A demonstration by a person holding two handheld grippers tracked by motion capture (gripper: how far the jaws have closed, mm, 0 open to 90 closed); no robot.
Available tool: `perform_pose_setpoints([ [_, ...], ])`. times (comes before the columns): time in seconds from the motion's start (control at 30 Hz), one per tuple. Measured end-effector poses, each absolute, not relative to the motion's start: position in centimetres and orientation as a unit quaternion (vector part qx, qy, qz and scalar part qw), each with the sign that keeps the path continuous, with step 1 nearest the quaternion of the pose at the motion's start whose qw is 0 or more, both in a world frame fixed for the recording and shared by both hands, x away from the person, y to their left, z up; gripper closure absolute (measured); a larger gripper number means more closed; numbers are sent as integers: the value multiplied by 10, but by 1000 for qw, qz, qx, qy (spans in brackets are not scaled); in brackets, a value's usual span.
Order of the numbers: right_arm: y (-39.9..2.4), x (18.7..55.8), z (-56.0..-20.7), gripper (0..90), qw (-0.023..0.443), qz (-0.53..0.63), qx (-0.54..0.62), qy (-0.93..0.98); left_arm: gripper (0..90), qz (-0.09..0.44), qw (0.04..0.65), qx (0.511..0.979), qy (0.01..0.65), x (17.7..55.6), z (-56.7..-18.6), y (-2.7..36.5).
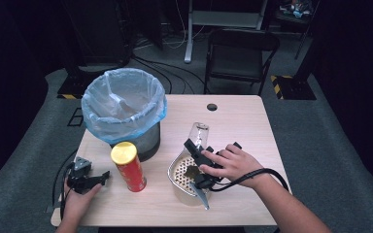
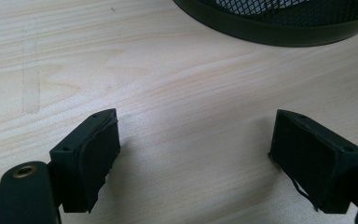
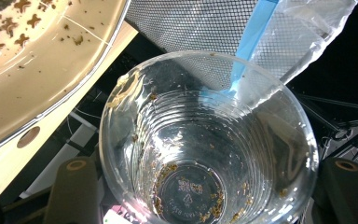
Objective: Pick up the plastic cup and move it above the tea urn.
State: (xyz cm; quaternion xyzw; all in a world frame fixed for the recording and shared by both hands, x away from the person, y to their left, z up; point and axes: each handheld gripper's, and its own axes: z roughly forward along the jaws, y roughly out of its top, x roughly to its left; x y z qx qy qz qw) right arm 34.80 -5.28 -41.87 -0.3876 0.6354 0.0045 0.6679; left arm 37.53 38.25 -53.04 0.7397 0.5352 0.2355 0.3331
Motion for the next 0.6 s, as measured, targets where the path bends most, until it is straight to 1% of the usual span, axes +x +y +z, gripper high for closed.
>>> perform_pose_setpoints([
  [0.03, -52, 349, -414, 344, 663, -11, -410, 627, 153, 236, 333, 740, 535, 375, -530, 382],
  [0.07, -56, 347, -420, 344, 668, 10, -368, 647, 152, 235, 333, 740, 535, 375, -530, 382],
  [0.13, -52, 348, -414, 344, 662, -9, -407, 629, 153, 235, 333, 740, 535, 375, -530, 382],
  [0.17, -53, 348, -422, 344, 677, 47, -354, 644, 152, 235, 333, 740, 535, 375, -530, 382],
  [0.2, -56, 348, -425, 343, 675, 57, -339, 653, 153, 235, 333, 740, 535, 375, -530, 382],
  [0.23, -54, 348, -416, 344, 668, 7, -386, 636, 153, 235, 333, 740, 535, 375, -530, 382],
  [0.53, -54, 346, -414, 343, 670, 6, -386, 634, 152, 236, 333, 740, 535, 375, -530, 382],
  [0.6, -53, 347, -410, 343, 665, -8, -409, 625, 152, 236, 333, 740, 535, 375, -530, 382],
])
